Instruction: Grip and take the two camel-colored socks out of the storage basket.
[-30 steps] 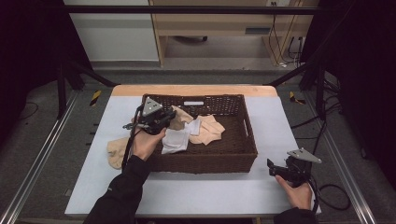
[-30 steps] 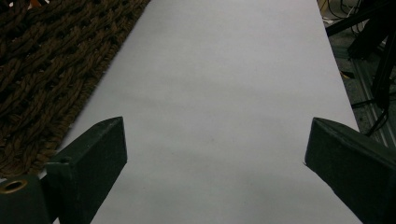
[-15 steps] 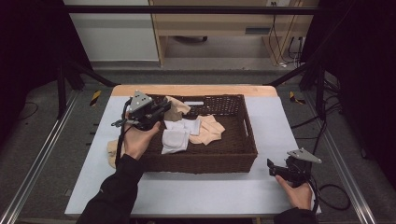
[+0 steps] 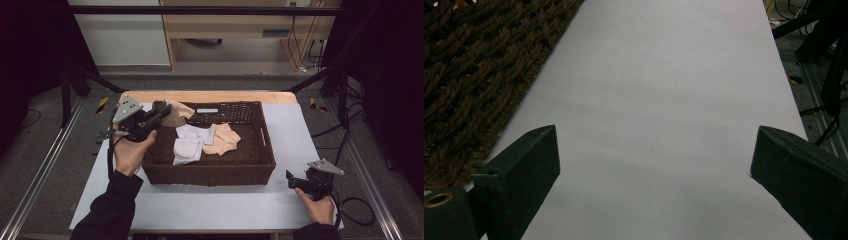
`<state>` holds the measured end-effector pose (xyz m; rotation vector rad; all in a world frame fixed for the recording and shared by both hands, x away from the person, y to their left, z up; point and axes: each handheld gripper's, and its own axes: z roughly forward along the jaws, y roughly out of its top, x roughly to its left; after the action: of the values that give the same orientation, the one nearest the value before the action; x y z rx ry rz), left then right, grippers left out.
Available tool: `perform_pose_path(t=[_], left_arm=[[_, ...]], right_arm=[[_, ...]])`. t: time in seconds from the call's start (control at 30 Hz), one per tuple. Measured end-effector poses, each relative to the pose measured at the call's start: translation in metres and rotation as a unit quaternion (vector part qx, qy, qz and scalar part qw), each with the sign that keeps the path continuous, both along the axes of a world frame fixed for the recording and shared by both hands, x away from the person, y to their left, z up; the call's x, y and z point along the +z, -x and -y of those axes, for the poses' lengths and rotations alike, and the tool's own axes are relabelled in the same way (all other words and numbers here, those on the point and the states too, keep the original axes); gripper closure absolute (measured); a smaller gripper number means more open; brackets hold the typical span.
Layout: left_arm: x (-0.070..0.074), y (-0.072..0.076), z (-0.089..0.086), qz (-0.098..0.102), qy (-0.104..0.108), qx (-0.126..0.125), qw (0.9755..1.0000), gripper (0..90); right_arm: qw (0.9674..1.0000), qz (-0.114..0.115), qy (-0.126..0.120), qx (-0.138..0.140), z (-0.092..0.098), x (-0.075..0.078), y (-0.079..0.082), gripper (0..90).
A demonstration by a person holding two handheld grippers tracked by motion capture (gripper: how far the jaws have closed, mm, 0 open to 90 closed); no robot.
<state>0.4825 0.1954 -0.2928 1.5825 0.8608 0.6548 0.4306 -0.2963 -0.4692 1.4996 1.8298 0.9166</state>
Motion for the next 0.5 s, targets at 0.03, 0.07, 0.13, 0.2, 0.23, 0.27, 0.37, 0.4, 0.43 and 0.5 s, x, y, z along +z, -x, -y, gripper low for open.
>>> perform_pose_path(t=[0.03, 0.07, 0.13, 0.2, 0.23, 0.27, 0.37, 0.4, 0.43, 0.5], left_arm=[[0.001, 0.002, -0.004, 0.002, 0.002, 0.003, 1.0, 85.2], [0.002, 0.003, -0.007, 0.002, 0.003, 0.005, 1.0, 85.2], [0.003, 0.006, -0.015, 0.004, 0.005, 0.01, 0.9999, 85.2], [0.002, 0.008, -0.021, 0.004, 0.002, 0.016, 0.9999, 85.2], [0.0, 0.01, -0.029, 0.003, 0.003, 0.022, 0.9997, 85.2], [0.0, 0.01, -0.029, 0.003, 0.003, 0.022, 0.9997, 85.2], [-0.004, 0.014, -0.047, 0.0, 0.007, 0.035, 0.9994, 85.2], [-0.005, 0.016, -0.052, 0.0, 0.01, 0.04, 0.9991, 85.2], [-0.005, 0.016, -0.052, 0.0, 0.01, 0.04, 0.9991, 85.2], [-0.007, 0.018, -0.061, 0.0, 0.016, 0.047, 0.9987, 85.2]], right_arm=[[1.0, 0.0, 0.0, 0.0, 0.0, 0.0, 0.0, 5.9], [1.0, 0.0, 0.0, 0.0, 0.0, 0.0, 0.0, 5.9], [1.0, 0.001, 0.0, 0.0, 0.0, 0.0, 0.0, 5.9], [1.0, 0.001, -0.001, 0.0, 0.0, 0.0, 0.0, 5.9], [1.0, 0.0, -0.001, 0.0, 0.0, 0.0, 0.0, 5.9], [1.0, 0.0, -0.001, 0.0, 0.0, 0.0, 0.0, 5.9], [1.0, -0.001, -0.001, -0.001, 0.0, 0.0, 0.0, 5.9], [1.0, -0.001, 0.0, -0.001, 0.0, 0.0, 0.0, 5.9], [1.0, -0.001, 0.0, -0.001, 0.0, 0.0, 0.0, 6.0], [1.0, -0.002, 0.0, -0.001, 0.0, 0.0, 0.0, 6.0]])
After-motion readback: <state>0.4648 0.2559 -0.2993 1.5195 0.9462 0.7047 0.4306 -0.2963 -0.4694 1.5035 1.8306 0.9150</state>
